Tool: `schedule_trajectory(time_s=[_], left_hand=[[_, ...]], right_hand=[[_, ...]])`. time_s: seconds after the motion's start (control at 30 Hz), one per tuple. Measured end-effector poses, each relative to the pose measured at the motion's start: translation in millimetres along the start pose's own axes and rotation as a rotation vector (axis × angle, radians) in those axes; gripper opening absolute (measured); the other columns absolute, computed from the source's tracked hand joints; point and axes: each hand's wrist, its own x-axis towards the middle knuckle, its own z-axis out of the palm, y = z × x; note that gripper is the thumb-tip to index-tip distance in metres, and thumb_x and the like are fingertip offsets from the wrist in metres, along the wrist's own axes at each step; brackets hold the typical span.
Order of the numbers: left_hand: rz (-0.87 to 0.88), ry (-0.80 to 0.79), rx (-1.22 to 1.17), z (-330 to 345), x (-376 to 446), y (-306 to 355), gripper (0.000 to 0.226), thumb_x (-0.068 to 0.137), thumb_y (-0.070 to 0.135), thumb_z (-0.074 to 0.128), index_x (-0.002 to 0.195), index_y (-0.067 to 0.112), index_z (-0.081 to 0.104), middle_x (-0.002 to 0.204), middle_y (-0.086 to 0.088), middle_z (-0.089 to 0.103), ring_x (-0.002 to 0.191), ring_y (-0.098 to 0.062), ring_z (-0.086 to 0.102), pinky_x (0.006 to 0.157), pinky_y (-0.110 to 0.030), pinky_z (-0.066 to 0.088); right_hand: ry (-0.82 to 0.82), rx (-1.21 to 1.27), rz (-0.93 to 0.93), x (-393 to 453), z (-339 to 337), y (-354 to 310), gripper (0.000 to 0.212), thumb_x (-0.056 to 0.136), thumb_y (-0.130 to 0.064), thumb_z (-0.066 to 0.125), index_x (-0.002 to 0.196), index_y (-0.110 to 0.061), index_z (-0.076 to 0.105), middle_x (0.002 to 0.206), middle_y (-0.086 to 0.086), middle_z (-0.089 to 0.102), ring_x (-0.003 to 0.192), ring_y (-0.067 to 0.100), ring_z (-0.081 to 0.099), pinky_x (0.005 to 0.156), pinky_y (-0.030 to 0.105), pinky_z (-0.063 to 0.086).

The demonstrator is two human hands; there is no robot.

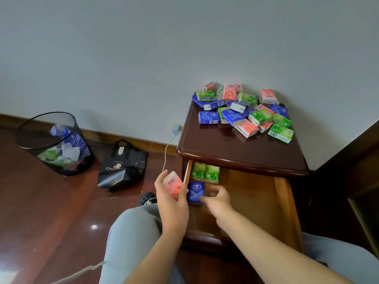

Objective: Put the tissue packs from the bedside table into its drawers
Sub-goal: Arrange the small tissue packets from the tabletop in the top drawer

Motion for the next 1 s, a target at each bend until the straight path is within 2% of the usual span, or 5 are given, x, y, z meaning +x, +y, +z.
schedule_trajectory(time_s=[0.13,0.3,0.67,0.87,1.0], left_hand=[[-0.011,-0.011,-0.021,1.2,-1.5,-0.8,0.066,0.097,0.009,0.070,0.137,0.051,0.038,0.131,0.019,0.053,0.120,0.000,0.057,0.080,-0.008,0.053],[-0.038,-0.005,-0.054,1.9,-0.7,0.2,0.058,0.098,0.010,0.069,0.133,0.047,0.041,0.125,0.022,0.053,0.114,0.008,0.056,0.073,-0.004,0.051],[-0.027,0.006,-0.027,5.3,-0.5,-0.5,0.038,0.102,0.022,0.065,0.133,0.035,0.048,0.122,0.008,0.061,0.108,-0.004,0.064,0.072,-0.009,0.054],[-0.006,-0.007,-0.015,5.5,-3.8,4.6,0.021,0.107,0.037,0.051,0.127,0.036,0.055,0.110,0.013,0.066,0.099,0.008,0.064,0.067,-0.007,0.051],[0.018,-0.080,-0.004,5.8,-6.2,5.5,0.019,0.109,0.039,0.044,0.117,0.046,0.059,0.096,0.017,0.071,0.088,0.001,0.068,0.065,-0.012,0.053]], right_hand=[[-0.081,0.061,0.116,1.0,6.2,5.6,0.048,0.087,-0.007,0.082,0.129,-0.012,0.059,0.117,0.009,0.069,0.106,0.028,0.068,0.068,0.036,0.060],[-0.024,0.092,0.105,11.3,17.0,9.6,0.044,0.087,0.002,0.079,0.128,-0.006,0.064,0.118,0.016,0.073,0.109,0.031,0.071,0.100,0.048,0.058],[-0.040,0.076,0.057,15.6,11.5,-5.4,0.035,0.088,0.000,0.076,0.119,-0.014,0.070,0.118,0.012,0.073,0.108,0.029,0.070,0.098,0.046,0.060],[0.003,0.000,-0.158,-2.5,-5.8,-11.4,0.017,0.099,-0.023,0.068,0.114,-0.030,0.067,0.113,-0.005,0.071,0.100,0.014,0.070,0.082,0.037,0.064],[-0.261,0.112,-0.202,-19.9,-19.3,-19.4,0.019,0.096,-0.047,0.071,0.109,-0.034,0.075,0.105,-0.009,0.079,0.095,0.013,0.076,0.069,0.027,0.062]])
